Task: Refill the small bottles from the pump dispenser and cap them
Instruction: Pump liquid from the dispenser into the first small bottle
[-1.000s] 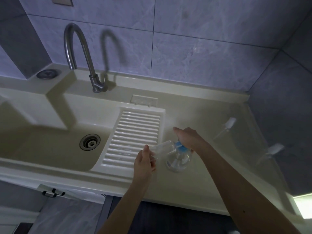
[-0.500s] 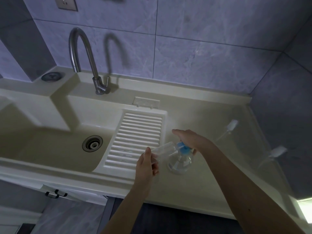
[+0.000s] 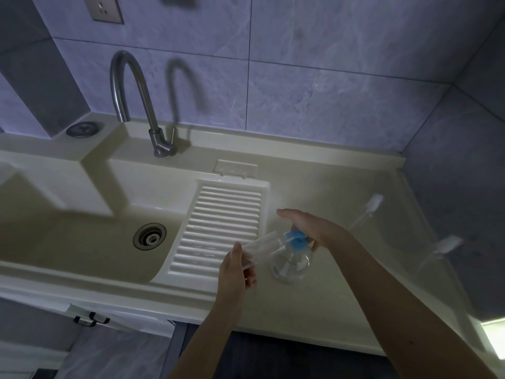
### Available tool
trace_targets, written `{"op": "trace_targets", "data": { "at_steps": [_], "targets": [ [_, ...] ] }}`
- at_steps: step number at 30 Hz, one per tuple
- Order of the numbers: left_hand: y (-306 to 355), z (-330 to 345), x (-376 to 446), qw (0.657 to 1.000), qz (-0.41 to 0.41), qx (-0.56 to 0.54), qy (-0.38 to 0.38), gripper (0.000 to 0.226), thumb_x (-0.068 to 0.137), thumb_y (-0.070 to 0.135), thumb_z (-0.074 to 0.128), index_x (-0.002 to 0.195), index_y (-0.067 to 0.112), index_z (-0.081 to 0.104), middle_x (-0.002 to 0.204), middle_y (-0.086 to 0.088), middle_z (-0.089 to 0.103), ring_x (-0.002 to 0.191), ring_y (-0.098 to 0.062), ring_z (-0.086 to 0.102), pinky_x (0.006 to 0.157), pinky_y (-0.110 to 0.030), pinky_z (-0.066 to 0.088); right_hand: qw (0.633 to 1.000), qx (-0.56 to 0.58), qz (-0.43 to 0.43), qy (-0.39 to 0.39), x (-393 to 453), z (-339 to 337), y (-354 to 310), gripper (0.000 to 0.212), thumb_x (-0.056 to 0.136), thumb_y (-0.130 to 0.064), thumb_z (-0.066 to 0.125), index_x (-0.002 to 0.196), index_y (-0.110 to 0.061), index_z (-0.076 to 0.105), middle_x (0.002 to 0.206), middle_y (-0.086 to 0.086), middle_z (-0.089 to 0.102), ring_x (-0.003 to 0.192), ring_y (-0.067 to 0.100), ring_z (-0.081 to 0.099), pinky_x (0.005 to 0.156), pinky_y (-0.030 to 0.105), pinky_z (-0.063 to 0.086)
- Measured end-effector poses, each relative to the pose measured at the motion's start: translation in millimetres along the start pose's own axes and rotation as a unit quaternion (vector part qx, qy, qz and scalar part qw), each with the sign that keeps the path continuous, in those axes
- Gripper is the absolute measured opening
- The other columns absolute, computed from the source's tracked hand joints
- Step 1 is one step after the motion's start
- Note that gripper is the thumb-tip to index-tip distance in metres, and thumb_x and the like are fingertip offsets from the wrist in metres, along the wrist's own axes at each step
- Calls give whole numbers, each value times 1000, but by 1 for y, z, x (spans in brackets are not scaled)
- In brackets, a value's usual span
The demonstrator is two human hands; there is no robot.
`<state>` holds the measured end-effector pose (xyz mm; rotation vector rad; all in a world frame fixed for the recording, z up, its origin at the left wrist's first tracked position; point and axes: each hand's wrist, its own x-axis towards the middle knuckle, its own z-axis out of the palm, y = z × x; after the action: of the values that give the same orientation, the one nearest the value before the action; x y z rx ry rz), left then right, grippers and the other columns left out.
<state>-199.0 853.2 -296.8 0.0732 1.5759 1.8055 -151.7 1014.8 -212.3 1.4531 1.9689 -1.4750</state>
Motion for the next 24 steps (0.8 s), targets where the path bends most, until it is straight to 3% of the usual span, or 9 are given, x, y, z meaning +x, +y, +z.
{"op": "trace_targets", "data": {
  "at_steps": [2, 3, 6, 8, 11, 15, 19, 22, 24],
  "targets": [
    [1, 0, -1, 1000, 4, -1, 2, 39, 100, 36, 38, 83, 4, 52, 57, -4, 47, 42, -11, 41, 46, -25, 34, 1000, 29, -7, -10, -2, 0, 3, 71, 94, -57, 42, 145, -8, 34, 76, -8, 51, 125, 31, 46, 109, 47, 32],
    [0, 0, -1, 1000, 6, -1, 2, 39, 100, 36, 38, 84, 3, 52, 58, -5, 47, 42, -11, 41, 46, -25, 34, 1000, 26, -12, -6, -4, 1, 3, 69, 94, -56, 41, 144, -8, 35, 76, -9, 51, 116, 28, 51, 106, 44, 34],
    [-1, 1, 1, 1000, 4, -1, 2, 38, 100, 35, 38, 82, 4, 51, 56, -4, 47, 41, -11, 41, 42, -24, 34, 998, 15, -36, 57, 8, 5, 7, 48, 96, -45, 43, 123, -6, 53, 82, -2, 54, 76, 15, 51, 78, 30, 38],
    [-3, 2, 3, 1000, 0, -1, 3, 39, 100, 35, 37, 81, 5, 50, 55, -5, 46, 40, -11, 41, 40, -23, 33, 992, -68, -52, 96, 8, 7, 9, 27, 95, -28, 44, 101, -5, 55, 94, 10, 56, 77, 22, 51, 67, 27, 35],
    [-9, 2, 4, 1000, -16, 0, 14, 38, 100, 35, 38, 82, 5, 51, 54, -4, 45, 39, -11, 40, 38, -22, 33, 968, -187, -65, 156, 13, 9, 14, 21, 94, -12, 47, 110, 0, 53, 111, 19, 55, 100, 32, 57, 72, 25, 35],
    [-12, 0, 6, 1000, -23, 1, 15, 39, 101, 35, 36, 82, 4, 50, 47, 1, 45, 37, -10, 39, 39, -22, 31, 978, -115, -77, 155, 13, 12, 15, 28, 96, -22, 41, 73, -8, 48, 83, 10, 53, 86, 28, 50, 74, 27, 38],
    [-9, 0, 4, 1000, -17, -4, 13, 39, 101, 34, 36, 80, 5, 50, 47, 3, 44, 38, -10, 39, 41, -23, 31, 991, -58, -54, 104, 7, 7, 9, 33, 95, -32, 45, 94, 0, 55, 109, 18, 63, 81, 22, 47, 69, 28, 38],
    [-5, -1, 1, 1000, -9, 4, 8, 39, 101, 35, 36, 83, 4, 53, 55, -3, 46, 42, -11, 40, 44, -24, 32, 999, -4, -24, 29, -3, 0, 3, 45, 93, -50, 47, 104, -7, 56, 83, 3, 59, 74, 16, 51, 73, 30, 37],
    [-3, -2, -1, 1000, -4, 9, -2, 39, 100, 36, 37, 84, 4, 53, 56, -3, 44, 43, -11, 37, 42, -23, 31, 1000, 8, -14, 14, -4, -1, 3, 54, 93, -51, 47, 127, -9, 50, 88, 0, 56, 89, 19, 52, 83, 33, 35]
  ]
}}
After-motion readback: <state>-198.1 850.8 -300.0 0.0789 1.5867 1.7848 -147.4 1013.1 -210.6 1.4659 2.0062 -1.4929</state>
